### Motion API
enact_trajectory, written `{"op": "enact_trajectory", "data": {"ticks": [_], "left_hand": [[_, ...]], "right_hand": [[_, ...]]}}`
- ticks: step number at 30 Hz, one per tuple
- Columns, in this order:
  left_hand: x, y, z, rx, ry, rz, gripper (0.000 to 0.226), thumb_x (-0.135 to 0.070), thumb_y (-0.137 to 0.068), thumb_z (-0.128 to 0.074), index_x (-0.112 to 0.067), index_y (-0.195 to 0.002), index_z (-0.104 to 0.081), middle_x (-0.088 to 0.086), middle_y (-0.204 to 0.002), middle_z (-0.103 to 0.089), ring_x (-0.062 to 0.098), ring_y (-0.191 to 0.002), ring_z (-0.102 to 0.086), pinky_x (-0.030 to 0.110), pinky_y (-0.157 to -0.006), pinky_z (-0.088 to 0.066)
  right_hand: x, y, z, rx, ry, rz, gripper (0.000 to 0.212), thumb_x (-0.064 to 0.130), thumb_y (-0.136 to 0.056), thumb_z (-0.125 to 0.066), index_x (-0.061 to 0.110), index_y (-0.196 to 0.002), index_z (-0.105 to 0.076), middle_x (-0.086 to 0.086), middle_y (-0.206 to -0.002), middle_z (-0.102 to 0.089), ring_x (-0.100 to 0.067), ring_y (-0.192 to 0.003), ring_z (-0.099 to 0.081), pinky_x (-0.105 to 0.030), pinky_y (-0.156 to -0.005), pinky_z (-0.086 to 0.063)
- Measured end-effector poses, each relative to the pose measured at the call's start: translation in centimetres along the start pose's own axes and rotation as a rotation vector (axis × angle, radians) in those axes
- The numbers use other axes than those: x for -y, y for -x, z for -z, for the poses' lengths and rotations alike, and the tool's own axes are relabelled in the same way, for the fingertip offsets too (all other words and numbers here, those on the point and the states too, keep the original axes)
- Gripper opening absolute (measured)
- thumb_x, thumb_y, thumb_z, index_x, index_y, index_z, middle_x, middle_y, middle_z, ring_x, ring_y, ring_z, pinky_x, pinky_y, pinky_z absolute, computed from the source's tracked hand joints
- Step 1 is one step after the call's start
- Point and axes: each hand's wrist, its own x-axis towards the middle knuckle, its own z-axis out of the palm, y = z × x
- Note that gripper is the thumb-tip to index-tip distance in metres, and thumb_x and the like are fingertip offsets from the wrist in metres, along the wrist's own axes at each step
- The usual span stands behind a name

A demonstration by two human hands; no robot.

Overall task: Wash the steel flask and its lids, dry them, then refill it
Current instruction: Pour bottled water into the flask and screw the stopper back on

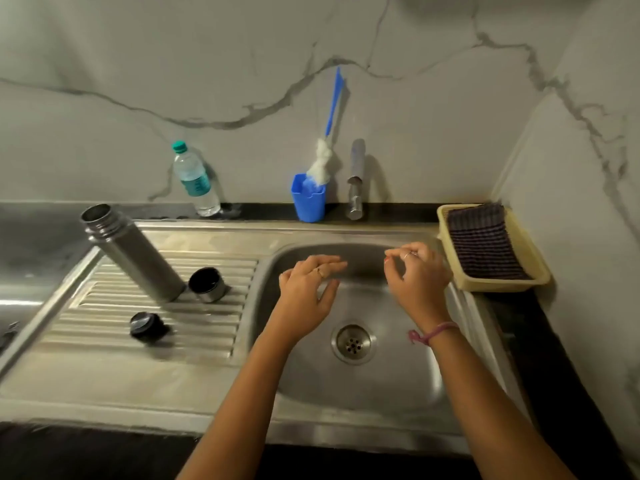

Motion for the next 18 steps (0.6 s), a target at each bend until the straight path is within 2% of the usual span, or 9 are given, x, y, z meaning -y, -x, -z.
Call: {"op": "enact_trajectory", "data": {"ticks": [4, 8, 13, 16, 18], "left_hand": [[4.1, 3.7, 2.5, -0.084, 0.026, 0.057, 0.039, -0.037, -0.09, -0.047, -0.031, -0.123, -0.067, -0.01, -0.127, -0.062, 0.015, -0.117, -0.059, 0.05, -0.095, -0.046], [7.5, 6.2, 5.3, -0.176, 0.064, 0.039, 0.033, -0.032, -0.091, -0.048, -0.038, -0.122, -0.059, -0.01, -0.122, -0.063, 0.018, -0.112, -0.063, 0.057, -0.09, -0.05], [11.2, 8.6, 8.7, -0.228, 0.094, 0.015, 0.032, -0.03, -0.093, -0.05, -0.037, -0.123, -0.057, -0.014, -0.121, -0.061, 0.016, -0.114, -0.061, 0.057, -0.089, -0.05], [13.4, 9.7, 10.6, -0.256, 0.067, -0.012, 0.032, -0.026, -0.092, -0.051, -0.035, -0.121, -0.06, -0.018, -0.121, -0.061, 0.012, -0.113, -0.06, 0.055, -0.089, -0.051], [14.9, 10.3, 11.9, -0.281, 0.064, -0.017, 0.031, -0.021, -0.093, -0.054, -0.032, -0.12, -0.064, -0.02, -0.12, -0.059, 0.012, -0.109, -0.062, 0.048, -0.09, -0.053]], "right_hand": [[2.9, 2.3, -3.6, 0.151, -0.038, 0.032, 0.016, 0.03, -0.089, -0.058, 0.027, -0.099, -0.07, 0.003, -0.111, -0.054, -0.021, -0.106, -0.046, -0.038, -0.087, -0.03], [6.9, 3.9, -6.2, 0.226, -0.082, 0.039, 0.016, 0.03, -0.089, -0.057, 0.031, -0.1, -0.069, 0.008, -0.11, -0.054, -0.017, -0.105, -0.046, -0.032, -0.084, -0.025], [12.0, 5.5, -8.8, 0.264, -0.166, 0.028, 0.015, 0.03, -0.088, -0.059, 0.032, -0.099, -0.069, 0.007, -0.108, -0.056, -0.017, -0.103, -0.05, -0.04, -0.092, -0.037], [14.5, 6.4, -10.3, 0.292, -0.191, 0.035, 0.015, 0.03, -0.088, -0.059, 0.032, -0.099, -0.069, 0.007, -0.109, -0.057, -0.016, -0.102, -0.051, -0.036, -0.089, -0.034], [16.0, 6.8, -11.3, 0.325, -0.206, 0.041, 0.017, 0.03, -0.089, -0.057, 0.029, -0.101, -0.069, 0.007, -0.11, -0.057, -0.015, -0.103, -0.05, -0.031, -0.085, -0.03]]}}
